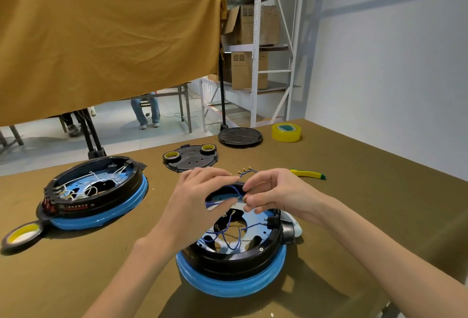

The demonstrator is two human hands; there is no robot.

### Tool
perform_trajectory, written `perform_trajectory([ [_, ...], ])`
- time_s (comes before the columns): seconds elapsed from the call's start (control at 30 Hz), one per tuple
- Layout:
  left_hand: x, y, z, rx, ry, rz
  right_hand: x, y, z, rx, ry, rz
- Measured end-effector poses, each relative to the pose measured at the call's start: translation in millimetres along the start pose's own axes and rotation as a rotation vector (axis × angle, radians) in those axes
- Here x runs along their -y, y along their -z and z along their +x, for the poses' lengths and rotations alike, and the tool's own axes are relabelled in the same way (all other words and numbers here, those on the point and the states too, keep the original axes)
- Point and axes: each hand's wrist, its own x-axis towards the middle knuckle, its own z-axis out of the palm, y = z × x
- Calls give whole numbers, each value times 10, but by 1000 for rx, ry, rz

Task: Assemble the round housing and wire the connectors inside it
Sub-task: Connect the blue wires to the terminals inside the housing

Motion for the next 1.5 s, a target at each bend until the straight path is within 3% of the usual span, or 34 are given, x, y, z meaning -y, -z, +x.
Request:
perform_trajectory([
  [0.2,-25,-40,24,-39,-204,148,-26,-42,-1,-83,-36,68],
  [0.53,-84,-73,-28,80,0,-34,-125,-118,-56,-112,249,-230],
  [0.8,-108,-60,-11,32,-17,-25,-168,-74,-36,-54,107,13],
  [0.87,-97,-71,-15,13,14,-59,-193,-38,-16,-159,130,-32],
  [0.97,-79,-102,-20,8,46,-91,-312,25,61,-559,187,-466],
  [1.0,-78,-121,-25,14,50,-96,-347,26,80,-599,161,-586],
  [1.13,-63,-226,-41,63,71,-53,-579,-36,168,-515,35,-836],
  [1.23,-17,-288,-40,158,149,-38,-651,-63,209,-553,80,-708],
  [1.4,7,-347,35,410,216,-77,-645,-136,337,-466,143,-528],
  [1.5,51,-366,63,454,233,-96,-646,-212,420,-404,193,-488],
])
